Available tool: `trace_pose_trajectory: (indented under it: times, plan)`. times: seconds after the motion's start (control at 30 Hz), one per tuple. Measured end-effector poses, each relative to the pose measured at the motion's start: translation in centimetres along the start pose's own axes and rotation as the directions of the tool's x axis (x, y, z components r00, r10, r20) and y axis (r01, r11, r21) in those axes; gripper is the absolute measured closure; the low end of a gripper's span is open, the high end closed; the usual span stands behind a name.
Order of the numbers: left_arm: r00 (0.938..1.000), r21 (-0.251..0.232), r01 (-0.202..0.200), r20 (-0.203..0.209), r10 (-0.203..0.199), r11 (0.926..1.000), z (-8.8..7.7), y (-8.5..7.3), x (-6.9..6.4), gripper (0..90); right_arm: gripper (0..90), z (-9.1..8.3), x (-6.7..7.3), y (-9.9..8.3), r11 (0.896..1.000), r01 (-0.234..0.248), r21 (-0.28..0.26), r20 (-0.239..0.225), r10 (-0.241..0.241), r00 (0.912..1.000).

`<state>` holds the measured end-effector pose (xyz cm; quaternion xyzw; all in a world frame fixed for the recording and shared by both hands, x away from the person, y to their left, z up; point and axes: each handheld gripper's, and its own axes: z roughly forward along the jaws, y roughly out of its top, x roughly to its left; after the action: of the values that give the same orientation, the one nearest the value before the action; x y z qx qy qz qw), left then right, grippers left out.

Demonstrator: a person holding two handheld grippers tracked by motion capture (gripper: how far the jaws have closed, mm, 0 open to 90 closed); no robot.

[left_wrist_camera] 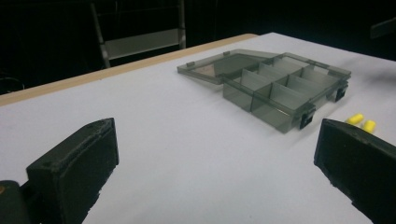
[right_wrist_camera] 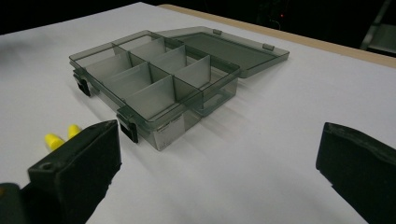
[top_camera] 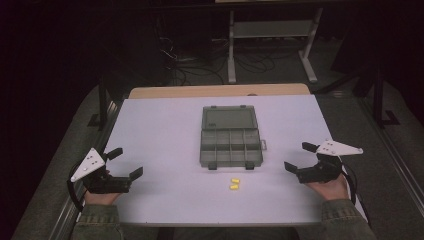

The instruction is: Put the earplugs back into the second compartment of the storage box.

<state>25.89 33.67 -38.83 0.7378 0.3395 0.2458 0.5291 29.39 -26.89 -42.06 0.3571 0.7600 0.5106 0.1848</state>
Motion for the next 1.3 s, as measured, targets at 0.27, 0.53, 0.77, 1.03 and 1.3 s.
trace_pose_trajectory:
  times: [0.27,0.53,0.77,1.03,1.3]
  plan:
    - [0.9988,0.021,-0.004,0.05,0.003,0.9998,0.6,0.4,-0.8,0.0,0.0,-0.1,0.0,-0.1,1.0,-0.015,-0.01,-0.021,0.015,0.9997]
    - [0.9954,0.08,-0.066,0.074,0.06,0.9946,0.2,1.4,-1.4,0.0,0.0,-0.2,0.0,-0.2,1.0,-0.019,-0.008,-0.025,0.019,0.9995]
    - [0.9892,0.109,-0.102,0.117,0.089,0.9888,0.9,2.8,-1.7,0.0,0.0,-0.2,0.0,-0.2,1.0,-0.025,-0.004,-0.024,0.025,0.9994]
    - [0.969,0.128,-0.137,0.223,0.106,0.9823,3.9,5.1,-2.9,0.0,0.0,-0.3,0.0,-0.2,1.0,-0.021,-0.004,-0.018,0.021,0.9996]
    - [0.9402,0.174,-0.213,0.304,0.153,0.9613,6.7,6.5,-4.7,0.0,0.0,-0.6,0.0,-0.2,1.0,-0.024,-0.014,-0.02,0.023,0.9995]
